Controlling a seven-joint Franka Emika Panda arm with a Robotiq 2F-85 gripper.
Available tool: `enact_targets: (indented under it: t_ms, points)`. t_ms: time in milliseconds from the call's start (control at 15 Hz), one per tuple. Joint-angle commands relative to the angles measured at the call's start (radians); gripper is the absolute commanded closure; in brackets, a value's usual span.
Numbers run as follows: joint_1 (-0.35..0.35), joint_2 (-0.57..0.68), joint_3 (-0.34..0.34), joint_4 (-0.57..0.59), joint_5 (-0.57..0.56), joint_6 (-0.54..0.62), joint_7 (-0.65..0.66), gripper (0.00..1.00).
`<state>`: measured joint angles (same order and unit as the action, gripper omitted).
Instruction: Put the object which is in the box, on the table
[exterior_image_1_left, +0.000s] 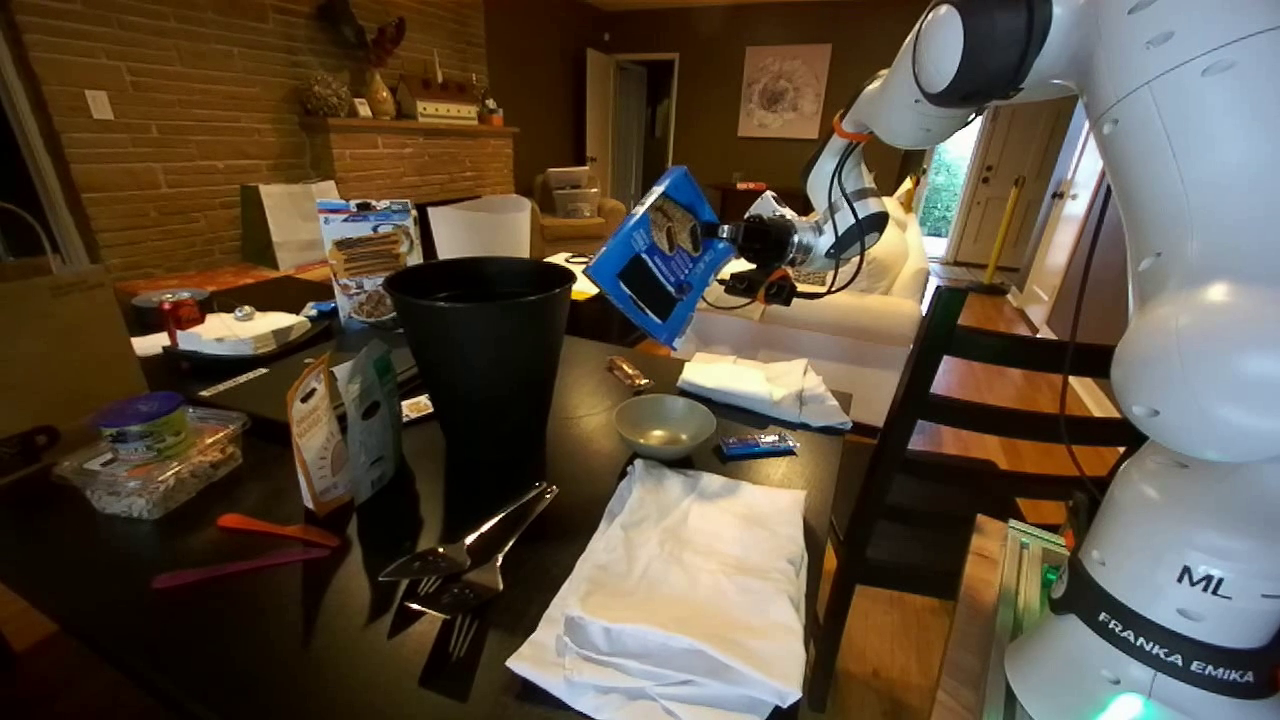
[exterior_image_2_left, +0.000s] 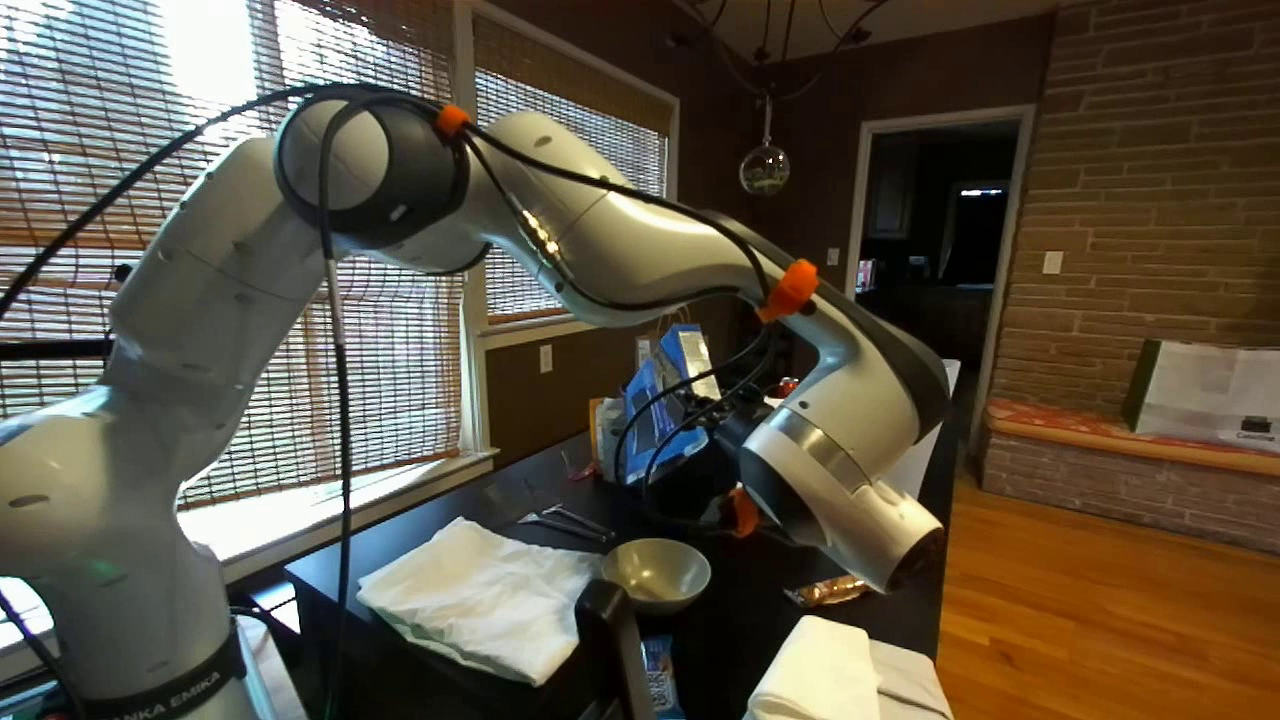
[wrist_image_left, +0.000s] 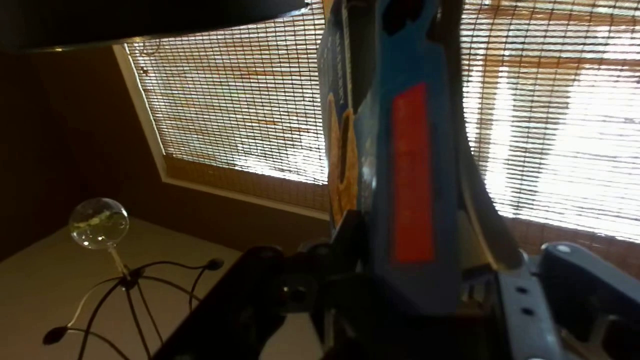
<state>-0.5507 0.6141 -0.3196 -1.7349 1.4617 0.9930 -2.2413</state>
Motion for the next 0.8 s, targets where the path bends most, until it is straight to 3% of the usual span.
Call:
enact_targets:
  t_ms: [0, 67, 133, 200, 267, 333, 400, 467, 533, 600, 667, 733]
  points:
    - [0.017, -0.004, -0.011, 0.011, 0.004, 0.048, -0.028, 0.91]
    - [-0.015, 0.003, 0.023, -0.003, 0.047, -0.057, 0.105, 0.91]
    - [0.026, -0.008, -0.017, 0.015, -0.015, 0.065, -0.033, 0.91]
    - [-0.015, 0.002, 0.027, -0.007, 0.057, -0.064, 0.137, 0.91]
    - [0.031, -0.009, -0.018, 0.020, -0.015, 0.062, -0.025, 0.91]
    - [-0.004, -0.005, 0.021, -0.009, 0.053, -0.042, 0.133, 0.91]
    - [0.039, -0.002, -0.026, 0.047, -0.051, 0.063, -0.043, 0.91]
    - [0.005, -0.010, 0.015, -0.002, 0.035, -0.026, 0.106, 0.91]
    - [0.043, -0.005, -0.028, 0.057, -0.067, 0.066, -0.051, 0.91]
    - [-0.002, -0.006, 0.022, 0.007, 0.029, -0.056, 0.128, 0.91]
    - [0.043, -0.006, -0.028, 0.065, -0.077, 0.062, -0.048, 0.91]
    - [-0.004, -0.006, 0.021, 0.015, 0.026, -0.054, 0.117, 0.91]
